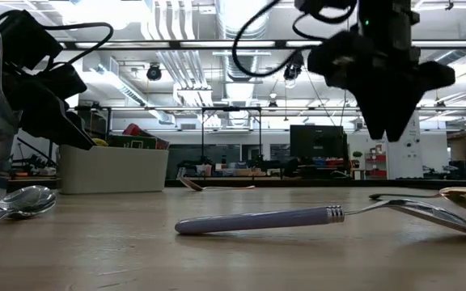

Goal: Pick & Place Food Item
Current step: Put the green spoon into the white bin

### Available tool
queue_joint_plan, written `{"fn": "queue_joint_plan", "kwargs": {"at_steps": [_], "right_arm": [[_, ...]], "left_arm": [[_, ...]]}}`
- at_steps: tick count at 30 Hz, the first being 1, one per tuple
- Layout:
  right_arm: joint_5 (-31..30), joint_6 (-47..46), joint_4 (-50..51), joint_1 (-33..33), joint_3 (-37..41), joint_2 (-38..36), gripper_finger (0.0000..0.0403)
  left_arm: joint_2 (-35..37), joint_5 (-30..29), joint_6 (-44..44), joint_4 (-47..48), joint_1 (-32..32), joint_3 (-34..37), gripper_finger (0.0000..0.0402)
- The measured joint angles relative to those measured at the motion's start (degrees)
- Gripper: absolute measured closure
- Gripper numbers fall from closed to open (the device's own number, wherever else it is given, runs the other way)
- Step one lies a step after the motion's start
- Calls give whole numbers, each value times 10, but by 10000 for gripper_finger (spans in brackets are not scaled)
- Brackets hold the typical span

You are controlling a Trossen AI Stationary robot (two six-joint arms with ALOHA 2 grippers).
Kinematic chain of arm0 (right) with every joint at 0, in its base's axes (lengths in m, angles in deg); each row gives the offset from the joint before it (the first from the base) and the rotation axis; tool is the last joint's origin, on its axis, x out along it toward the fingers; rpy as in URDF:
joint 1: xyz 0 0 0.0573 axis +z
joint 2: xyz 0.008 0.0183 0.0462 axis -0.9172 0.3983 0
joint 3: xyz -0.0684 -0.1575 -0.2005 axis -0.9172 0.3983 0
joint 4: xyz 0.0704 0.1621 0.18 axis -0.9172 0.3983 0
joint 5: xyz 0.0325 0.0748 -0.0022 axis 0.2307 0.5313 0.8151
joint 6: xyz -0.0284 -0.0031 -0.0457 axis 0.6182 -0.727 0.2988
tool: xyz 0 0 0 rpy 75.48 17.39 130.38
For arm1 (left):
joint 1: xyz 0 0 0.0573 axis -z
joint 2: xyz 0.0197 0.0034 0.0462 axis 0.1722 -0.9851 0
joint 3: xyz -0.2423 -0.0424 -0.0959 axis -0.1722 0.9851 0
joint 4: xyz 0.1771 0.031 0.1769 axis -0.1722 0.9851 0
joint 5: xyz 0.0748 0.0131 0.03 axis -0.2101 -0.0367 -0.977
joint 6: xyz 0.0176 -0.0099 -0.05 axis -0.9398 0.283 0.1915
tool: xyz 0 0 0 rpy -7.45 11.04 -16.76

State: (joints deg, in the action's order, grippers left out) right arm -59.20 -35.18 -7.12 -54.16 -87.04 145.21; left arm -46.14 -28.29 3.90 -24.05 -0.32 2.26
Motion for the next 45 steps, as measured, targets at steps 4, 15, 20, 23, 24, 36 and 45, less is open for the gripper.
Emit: {"fn": "queue_joint_plan", "kwargs": {"at_steps": [4, 15, 20, 23, 24, 36, 45], "right_arm": [[22, -20, -32, -1, 36, 0, 271], [81, -59, -148, 0, 127, 0, 271], [83, -63, -172, -1, 145, 0, 271], [83, -72, -190, -1, 157, 0, 271], [83, -73, -193, -1, 162, 0, 271], [83, -73, -219, -1, 189, -1, 271], [83, -69, -229, -1, 198, -2, 272]], "left_arm": [[0, 0, 0, 0, 0, 0, 18], [0, 0, 0, 0, 0, 0, 18], [0, 0, 0, 0, 0, 0, 18], [0, 0, 0, 0, 0, 0, 18], [0, 0, 0, 0, 0, 0, 18], [0, 0, 0, 0, 0, 0, 18], [0, 0, 0, 0, 0, 0, 18]]}}
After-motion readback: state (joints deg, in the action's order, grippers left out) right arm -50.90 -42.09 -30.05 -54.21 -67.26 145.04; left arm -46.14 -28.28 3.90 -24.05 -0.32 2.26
